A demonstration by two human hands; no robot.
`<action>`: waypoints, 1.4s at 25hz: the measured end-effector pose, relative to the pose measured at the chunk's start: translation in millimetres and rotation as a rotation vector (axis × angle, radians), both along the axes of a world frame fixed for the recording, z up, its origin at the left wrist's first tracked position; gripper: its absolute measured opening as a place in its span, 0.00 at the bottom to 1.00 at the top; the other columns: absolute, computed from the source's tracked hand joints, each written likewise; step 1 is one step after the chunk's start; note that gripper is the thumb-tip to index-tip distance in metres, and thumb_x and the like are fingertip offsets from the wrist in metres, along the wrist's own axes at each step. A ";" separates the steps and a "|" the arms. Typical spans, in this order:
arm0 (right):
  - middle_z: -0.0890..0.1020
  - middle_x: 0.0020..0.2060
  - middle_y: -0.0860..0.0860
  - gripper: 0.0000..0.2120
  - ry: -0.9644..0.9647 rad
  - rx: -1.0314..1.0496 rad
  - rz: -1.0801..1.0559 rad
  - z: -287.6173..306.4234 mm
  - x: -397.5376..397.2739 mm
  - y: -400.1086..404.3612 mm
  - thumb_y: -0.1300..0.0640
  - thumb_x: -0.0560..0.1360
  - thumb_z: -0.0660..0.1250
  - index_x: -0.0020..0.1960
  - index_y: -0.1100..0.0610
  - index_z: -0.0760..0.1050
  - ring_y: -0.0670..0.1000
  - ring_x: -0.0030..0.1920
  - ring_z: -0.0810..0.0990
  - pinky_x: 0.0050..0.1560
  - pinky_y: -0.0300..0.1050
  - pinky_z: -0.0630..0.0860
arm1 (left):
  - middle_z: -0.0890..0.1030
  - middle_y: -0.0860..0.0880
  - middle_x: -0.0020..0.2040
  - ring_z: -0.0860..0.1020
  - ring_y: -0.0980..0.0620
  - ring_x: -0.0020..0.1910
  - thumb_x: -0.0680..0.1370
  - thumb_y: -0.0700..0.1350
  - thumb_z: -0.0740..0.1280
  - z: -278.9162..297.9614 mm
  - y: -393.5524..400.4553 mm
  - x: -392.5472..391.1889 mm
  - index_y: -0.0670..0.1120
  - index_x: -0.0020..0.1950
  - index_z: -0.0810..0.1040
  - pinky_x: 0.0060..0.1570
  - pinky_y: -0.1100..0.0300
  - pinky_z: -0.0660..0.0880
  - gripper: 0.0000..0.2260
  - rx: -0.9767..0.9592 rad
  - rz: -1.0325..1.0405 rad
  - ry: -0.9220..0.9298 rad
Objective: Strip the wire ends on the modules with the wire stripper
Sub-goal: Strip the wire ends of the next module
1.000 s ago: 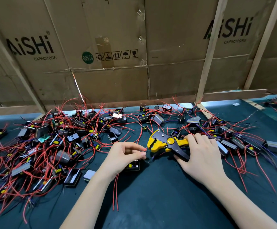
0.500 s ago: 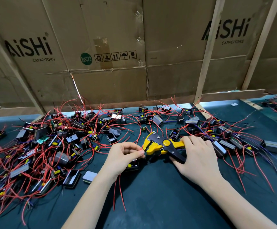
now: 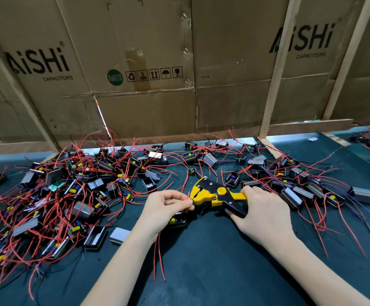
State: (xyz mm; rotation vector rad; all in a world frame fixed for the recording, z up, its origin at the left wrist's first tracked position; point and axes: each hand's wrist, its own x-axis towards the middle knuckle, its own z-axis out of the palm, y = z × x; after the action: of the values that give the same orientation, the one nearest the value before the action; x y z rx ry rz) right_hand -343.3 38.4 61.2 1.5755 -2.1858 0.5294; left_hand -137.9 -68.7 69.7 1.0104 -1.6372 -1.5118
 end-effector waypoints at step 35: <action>0.81 0.38 0.46 0.20 -0.055 0.014 -0.023 2.6 -5.6 0.1 0.33 0.66 0.69 0.44 0.49 0.76 0.53 0.43 0.81 0.37 0.43 0.67 | 0.86 0.42 0.41 0.83 0.51 0.40 0.77 0.38 0.71 2.0 0.4 2.1 0.35 0.47 0.81 0.43 0.67 0.76 0.06 -0.063 -0.148 -0.099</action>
State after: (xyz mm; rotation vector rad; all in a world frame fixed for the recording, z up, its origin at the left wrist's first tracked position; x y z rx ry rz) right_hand -348.9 38.5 63.7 1.5585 -2.2505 0.5575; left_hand -135.8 -68.3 71.7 0.9619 -1.8533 -1.5157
